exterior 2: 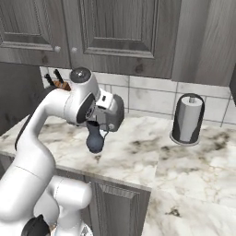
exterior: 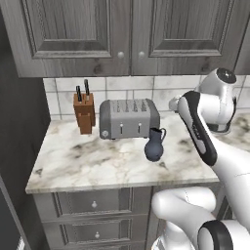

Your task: Move the salami and potato from the second highest shelf to the top shelf to make space. Then, place the pitcher from the counter on the cleared second highest shelf.

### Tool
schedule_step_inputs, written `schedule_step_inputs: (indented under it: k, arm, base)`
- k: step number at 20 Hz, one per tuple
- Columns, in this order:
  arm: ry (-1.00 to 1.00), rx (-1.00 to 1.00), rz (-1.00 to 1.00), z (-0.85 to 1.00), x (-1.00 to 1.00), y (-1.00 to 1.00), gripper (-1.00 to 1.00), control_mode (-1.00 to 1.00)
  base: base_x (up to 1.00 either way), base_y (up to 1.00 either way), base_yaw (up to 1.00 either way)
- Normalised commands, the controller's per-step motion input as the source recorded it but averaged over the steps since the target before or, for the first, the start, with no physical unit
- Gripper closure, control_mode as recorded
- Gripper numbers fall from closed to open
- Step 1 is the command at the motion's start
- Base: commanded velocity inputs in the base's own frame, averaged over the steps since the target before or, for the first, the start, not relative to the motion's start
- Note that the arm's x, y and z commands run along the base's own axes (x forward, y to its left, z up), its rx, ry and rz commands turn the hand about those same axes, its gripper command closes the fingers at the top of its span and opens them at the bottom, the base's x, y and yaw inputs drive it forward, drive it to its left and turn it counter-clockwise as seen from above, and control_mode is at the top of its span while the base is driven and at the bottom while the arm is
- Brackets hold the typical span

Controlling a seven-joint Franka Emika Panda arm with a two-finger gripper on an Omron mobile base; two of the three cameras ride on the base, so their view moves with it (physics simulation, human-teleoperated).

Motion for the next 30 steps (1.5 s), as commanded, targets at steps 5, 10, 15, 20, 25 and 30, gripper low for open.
schedule_step_inputs:
  k: [5, 10, 15, 20, 25, 30]
  arm:
    - [0.0, 0.0, 0.18, -0.35, 0.16, -0.01, -1.0, -1.0]
    - [-0.01, 0.0, 0.44, -0.18, 0.02, -0.06, -1.0, -1.0]
    - [0.0, 0.0, 0.51, -0.22, 0.02, -0.21, -1.0, -1.0]
    - [-0.02, -0.02, 0.49, -0.41, 0.19, -0.14, -1.0, -1.0]
    - [-0.09, -0.06, 0.36, -0.52, 0.22, 0.0, -1.0, -1.0]
    - [-0.13, -0.03, 0.25, -0.59, 0.12, -0.05, -1.0, -1.0]
  base:
    - [0.0, 0.0, 0.0]
    - [0.0, 0.0, 0.0]
    - [0.0, 0.0, 0.0]
    - [0.0, 0.0, 0.0]
    - [0.0, 0.0, 0.0]
    - [0.0, 0.0, 0.0]
